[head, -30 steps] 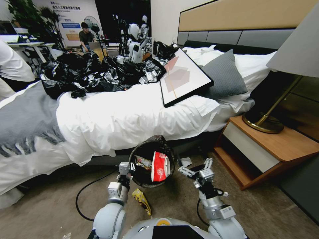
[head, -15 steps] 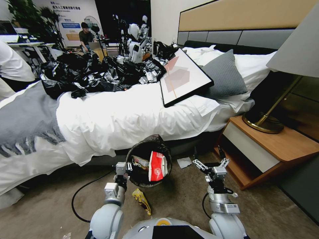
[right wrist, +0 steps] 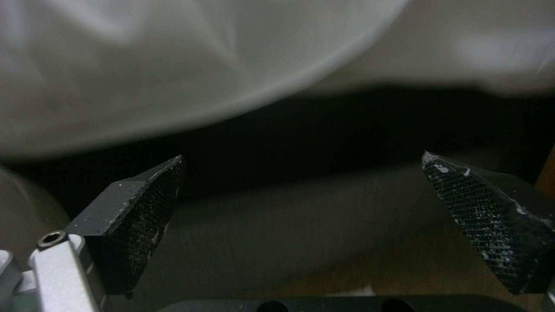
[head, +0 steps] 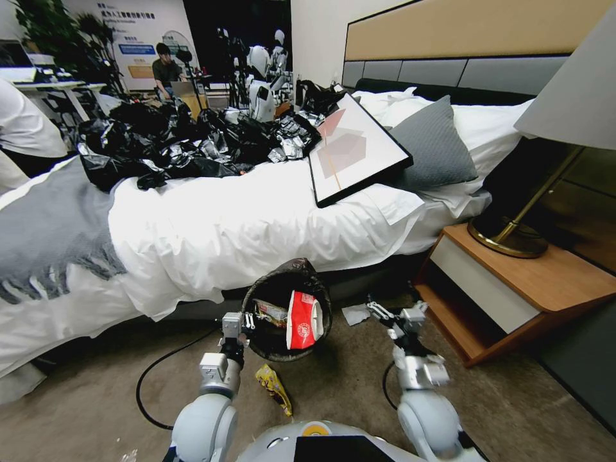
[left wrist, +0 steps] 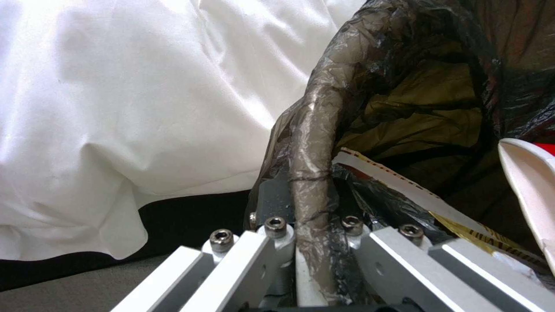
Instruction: Pick up the trash bin, then pick up the garbage from the floor and place it into the trash bin.
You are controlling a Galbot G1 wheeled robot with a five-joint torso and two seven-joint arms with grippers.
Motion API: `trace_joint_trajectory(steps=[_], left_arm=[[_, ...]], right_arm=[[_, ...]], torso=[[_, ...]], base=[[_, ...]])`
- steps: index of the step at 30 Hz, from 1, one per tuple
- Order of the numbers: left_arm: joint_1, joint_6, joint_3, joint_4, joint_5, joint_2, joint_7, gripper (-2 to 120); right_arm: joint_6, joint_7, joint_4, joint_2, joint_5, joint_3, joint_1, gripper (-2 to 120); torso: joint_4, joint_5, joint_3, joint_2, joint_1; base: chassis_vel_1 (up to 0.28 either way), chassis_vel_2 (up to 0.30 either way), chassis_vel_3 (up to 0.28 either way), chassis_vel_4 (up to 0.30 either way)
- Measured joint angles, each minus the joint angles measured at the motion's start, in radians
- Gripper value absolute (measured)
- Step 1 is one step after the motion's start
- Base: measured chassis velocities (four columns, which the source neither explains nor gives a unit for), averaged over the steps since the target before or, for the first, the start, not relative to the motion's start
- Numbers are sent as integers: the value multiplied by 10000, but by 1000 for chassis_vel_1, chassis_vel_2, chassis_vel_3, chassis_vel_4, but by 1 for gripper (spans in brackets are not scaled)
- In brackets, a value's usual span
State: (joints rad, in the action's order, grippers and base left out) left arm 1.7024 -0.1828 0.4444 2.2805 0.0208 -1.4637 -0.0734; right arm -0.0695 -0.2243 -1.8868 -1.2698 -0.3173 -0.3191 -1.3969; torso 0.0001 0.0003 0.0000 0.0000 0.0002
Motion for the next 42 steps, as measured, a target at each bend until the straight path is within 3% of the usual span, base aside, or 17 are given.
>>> trace_joint_trajectory(steps=[7,15,31,42], left_arm=[[4,-13,-45,-9,-57,-26,1,0],[-9,-15,-28,-31,-58,-31,-2,0],[45,-7,-35,-21,-65,-56,-11,0],[86,32,-86,-8,-127,-90,-14,0]], right_arm=[[-835,146,2124,-74,-691,705,1369,100],[-816,299,3884,-377,-268,952,2144,100],[203,884,6477,-715,430,896,3465,100],[-55,921,7610,-1001,624,952,4097,100]], torso=[[0,-5,0,0,0],[-1,-3,0,0,0],[0,-3,0,0,-2],[0,-2,0,0,-2]], base=[[0,0,0,0],[0,0,0,0],[0,0,0,0],[0,0,0,0]])
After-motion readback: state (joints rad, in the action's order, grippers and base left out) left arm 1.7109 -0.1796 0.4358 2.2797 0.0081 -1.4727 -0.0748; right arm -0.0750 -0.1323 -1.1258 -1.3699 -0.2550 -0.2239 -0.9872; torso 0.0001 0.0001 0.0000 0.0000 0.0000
